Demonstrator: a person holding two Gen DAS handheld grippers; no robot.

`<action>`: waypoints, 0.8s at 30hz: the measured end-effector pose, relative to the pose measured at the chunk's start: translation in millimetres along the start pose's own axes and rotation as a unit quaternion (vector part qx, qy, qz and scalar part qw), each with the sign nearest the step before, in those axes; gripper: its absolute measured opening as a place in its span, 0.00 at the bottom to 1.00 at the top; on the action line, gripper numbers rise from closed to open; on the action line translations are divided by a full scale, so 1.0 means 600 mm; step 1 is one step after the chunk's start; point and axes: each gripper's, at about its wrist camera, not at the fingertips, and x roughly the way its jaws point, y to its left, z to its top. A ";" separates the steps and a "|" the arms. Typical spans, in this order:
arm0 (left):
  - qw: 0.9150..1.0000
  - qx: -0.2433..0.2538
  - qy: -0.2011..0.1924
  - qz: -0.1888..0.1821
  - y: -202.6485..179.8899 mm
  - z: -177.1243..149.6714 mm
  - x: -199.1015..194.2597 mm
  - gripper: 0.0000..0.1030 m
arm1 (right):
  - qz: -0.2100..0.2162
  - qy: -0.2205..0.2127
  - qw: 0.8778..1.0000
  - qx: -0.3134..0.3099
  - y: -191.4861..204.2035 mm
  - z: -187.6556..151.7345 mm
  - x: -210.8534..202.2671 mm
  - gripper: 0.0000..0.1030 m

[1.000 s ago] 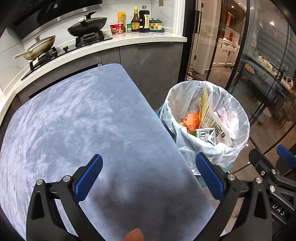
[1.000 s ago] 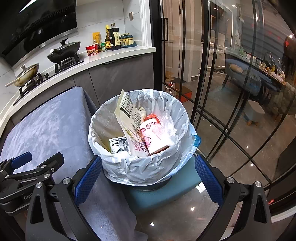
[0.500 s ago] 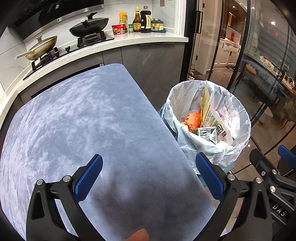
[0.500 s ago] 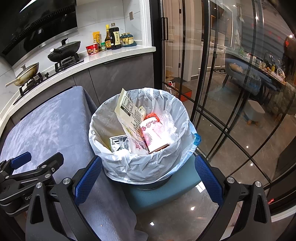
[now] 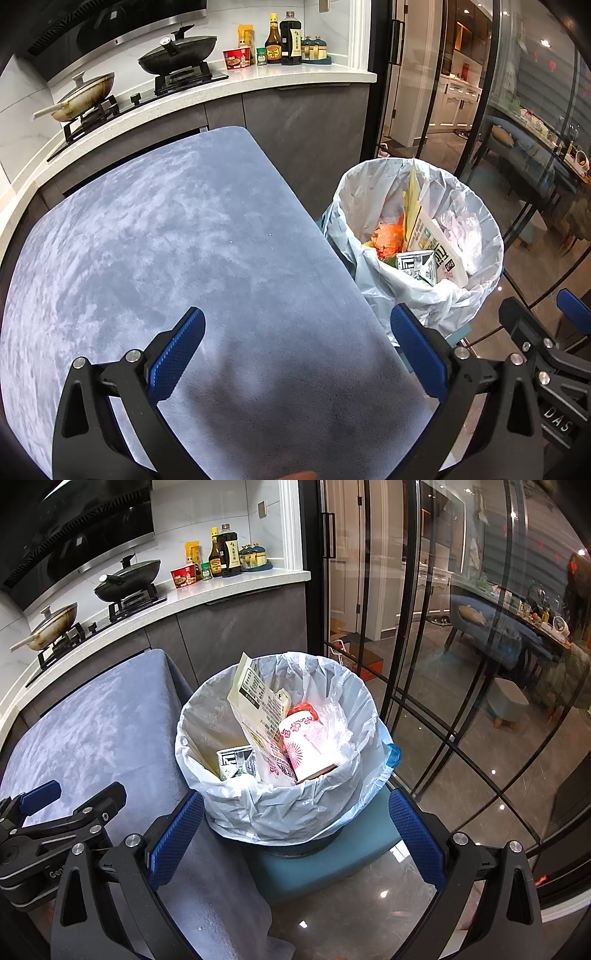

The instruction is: Collect trash

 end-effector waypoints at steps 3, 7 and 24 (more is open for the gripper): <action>1.000 0.002 0.002 0.005 -0.001 -0.002 0.002 0.93 | -0.001 0.002 1.000 0.000 -0.001 -0.003 0.003 0.94; 1.000 0.007 0.004 0.011 -0.006 -0.004 0.004 0.93 | -0.001 0.003 1.000 0.000 -0.003 -0.004 0.004 0.94; 1.000 0.007 0.004 0.007 -0.012 -0.006 -0.003 0.93 | -0.005 0.002 1.000 0.000 -0.012 -0.002 0.003 0.94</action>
